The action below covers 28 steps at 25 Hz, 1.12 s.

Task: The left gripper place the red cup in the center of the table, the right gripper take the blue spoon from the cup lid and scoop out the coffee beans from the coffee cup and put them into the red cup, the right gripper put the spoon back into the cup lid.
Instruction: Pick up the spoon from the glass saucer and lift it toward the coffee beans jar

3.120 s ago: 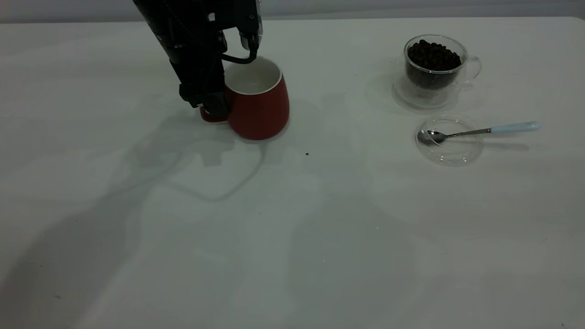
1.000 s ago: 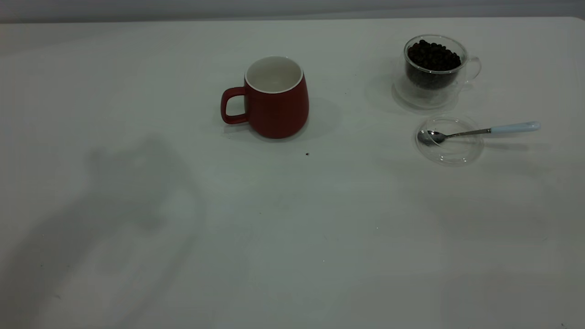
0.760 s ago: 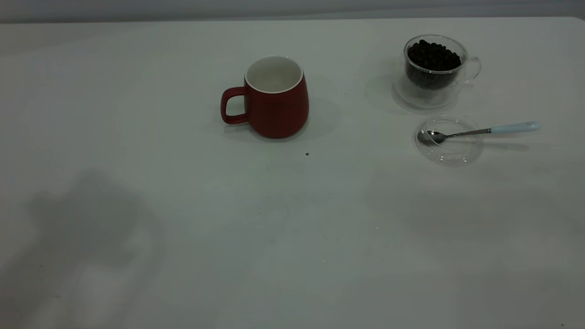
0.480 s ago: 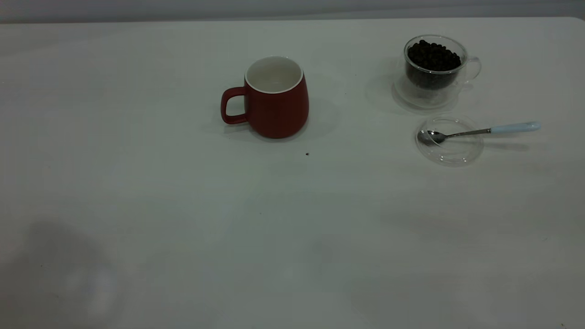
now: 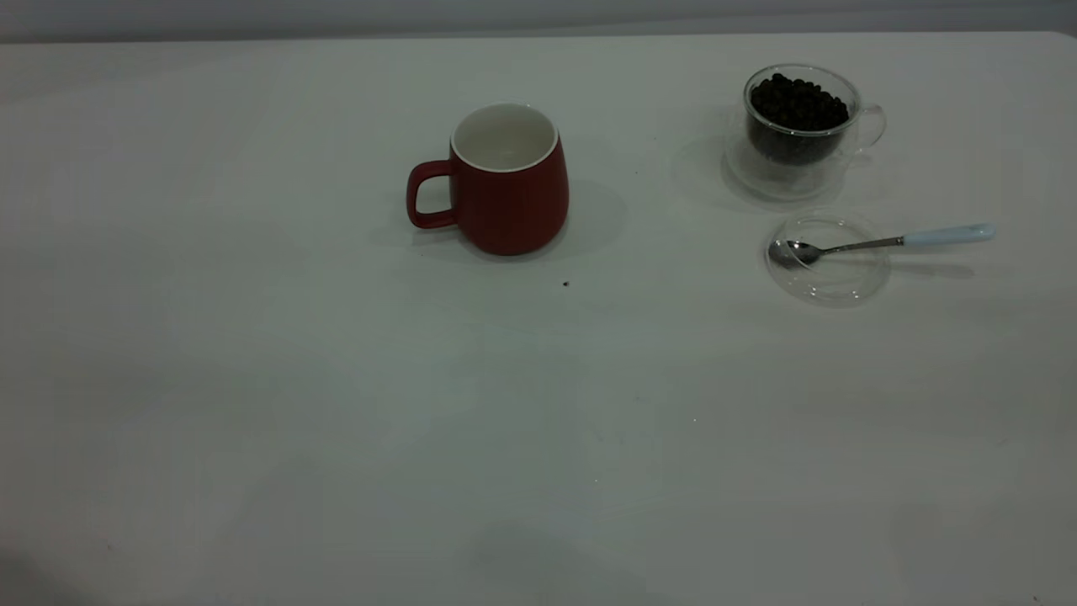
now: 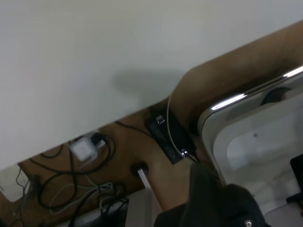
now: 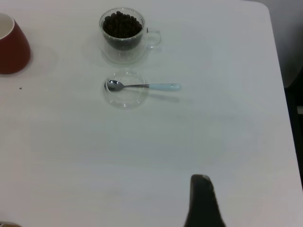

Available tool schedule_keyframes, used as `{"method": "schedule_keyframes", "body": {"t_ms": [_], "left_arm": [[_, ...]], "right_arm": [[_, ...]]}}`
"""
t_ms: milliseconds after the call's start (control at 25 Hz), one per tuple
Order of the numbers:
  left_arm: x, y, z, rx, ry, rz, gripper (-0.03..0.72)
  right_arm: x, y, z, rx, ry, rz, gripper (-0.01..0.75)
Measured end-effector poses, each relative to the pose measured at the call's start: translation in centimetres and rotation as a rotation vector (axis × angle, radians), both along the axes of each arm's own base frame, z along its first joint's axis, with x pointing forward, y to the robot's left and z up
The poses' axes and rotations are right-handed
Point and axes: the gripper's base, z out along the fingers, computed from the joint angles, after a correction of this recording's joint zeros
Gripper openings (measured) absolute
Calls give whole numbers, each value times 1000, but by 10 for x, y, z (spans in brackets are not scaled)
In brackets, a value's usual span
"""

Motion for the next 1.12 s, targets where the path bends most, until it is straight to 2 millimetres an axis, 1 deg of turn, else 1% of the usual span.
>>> {"method": "schedule_keyframes", "body": {"t_ms": [40,120,320,520,600,720,840,920,1120], "left_arm": [[-5,2,-5,-1,6,1,587],[-13,4,-7,-15,-7,2,587],[-28,9,1,-67,-125,1,587],[-51,18,9,-131,-288,15,587],[-60,22,11,-148,-352,53,587],[-73,28,12,-157,-455,158,587],[-87,30,12,-149,-554,277,587],[-95,30,10,-145,-611,325,587],[-99,30,10,-144,-622,338,587]], "right_arm": [[0,0,0,0,0,0,550],[0,0,0,0,0,0,550],[0,0,0,0,0,0,550],[0,0,0,0,0,0,550],[0,0,0,0,0,0,550],[0,0,0,0,0,0,550],[0,0,0,0,0,0,550],[0,0,0,0,0,0,550],[0,0,0,0,0,0,550]]}}
